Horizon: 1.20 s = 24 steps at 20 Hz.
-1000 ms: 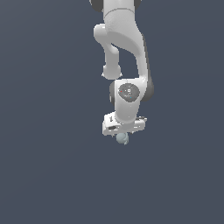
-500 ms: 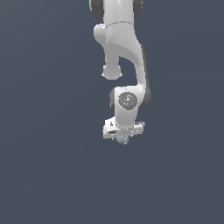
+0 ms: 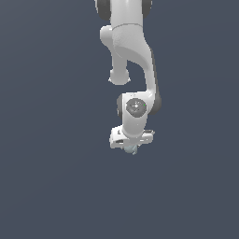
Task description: Pick up the object and move it to a goal position.
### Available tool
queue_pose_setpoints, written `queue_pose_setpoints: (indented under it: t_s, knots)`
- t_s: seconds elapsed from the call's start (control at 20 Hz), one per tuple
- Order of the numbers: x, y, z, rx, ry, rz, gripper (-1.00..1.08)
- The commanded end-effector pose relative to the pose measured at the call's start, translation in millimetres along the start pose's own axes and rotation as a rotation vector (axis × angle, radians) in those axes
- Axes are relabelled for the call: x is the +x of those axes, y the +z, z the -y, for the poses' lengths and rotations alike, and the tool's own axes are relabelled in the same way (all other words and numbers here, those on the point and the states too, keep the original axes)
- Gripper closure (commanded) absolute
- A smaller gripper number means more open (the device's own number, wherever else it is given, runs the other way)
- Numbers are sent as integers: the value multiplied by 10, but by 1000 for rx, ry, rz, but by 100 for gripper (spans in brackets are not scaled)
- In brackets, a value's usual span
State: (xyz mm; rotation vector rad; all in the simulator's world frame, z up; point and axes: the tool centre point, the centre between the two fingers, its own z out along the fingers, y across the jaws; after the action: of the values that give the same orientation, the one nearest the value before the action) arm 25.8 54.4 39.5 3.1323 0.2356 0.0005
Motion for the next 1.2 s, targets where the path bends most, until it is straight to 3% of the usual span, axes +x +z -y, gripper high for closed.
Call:
queue_pose_setpoints:
  t_s: [0.0,0.5,1.15]
  knots:
    - [-1,0,1,0,0,0,108]
    - [-133,-95,270,0,0,0,108]
    - [-615,-464,1310,0,-1,0,108]
